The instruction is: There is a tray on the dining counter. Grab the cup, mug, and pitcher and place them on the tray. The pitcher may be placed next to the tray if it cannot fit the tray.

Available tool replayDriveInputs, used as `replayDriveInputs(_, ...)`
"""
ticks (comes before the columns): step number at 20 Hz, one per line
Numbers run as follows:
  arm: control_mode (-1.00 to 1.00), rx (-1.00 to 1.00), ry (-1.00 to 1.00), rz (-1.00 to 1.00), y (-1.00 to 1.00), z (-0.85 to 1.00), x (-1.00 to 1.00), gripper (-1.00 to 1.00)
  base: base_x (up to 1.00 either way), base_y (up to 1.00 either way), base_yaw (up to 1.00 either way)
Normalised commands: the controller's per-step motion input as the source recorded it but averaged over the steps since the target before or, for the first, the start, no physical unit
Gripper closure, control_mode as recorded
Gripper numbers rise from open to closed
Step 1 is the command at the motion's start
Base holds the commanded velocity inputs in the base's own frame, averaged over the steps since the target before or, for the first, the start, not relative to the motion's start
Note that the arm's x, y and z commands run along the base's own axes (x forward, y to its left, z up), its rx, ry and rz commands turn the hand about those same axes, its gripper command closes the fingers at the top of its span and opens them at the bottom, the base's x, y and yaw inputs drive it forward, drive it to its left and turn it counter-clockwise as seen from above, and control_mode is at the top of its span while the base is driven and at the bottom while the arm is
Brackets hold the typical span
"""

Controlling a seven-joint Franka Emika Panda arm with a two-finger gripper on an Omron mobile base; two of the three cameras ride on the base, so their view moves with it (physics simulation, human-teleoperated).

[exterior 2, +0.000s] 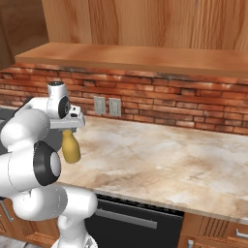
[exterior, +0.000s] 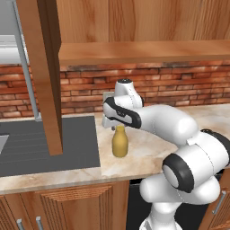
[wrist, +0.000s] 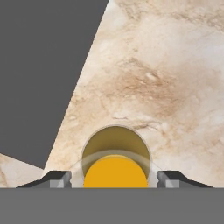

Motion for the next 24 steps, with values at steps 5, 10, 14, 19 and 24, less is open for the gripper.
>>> replayDriveInputs(5,-1.0,0.0,0.0,0.0,0.0,0.0,0.0,1.0,0.0,0.0,0.0)
replayDriveInputs(10,-1.0,0.0,0.02,0.0,0.0,0.07,0.0,1.0,0.0,0.0,0.0)
replayDriveInputs(14,-1.0,0.0,0.0,0.0,0.0,0.28,0.0,1.0,0.0,0.0,0.0)
replayDriveInputs(19,-1.0,0.0,0.0,0.0,0.0,0.29,-0.08,1.0,0.0,0.0,0.0)
replayDriveInputs(24,-1.0,0.0,0.0,0.0,0.0,0.23,-0.14,1.0,0.0,0.0,0.0)
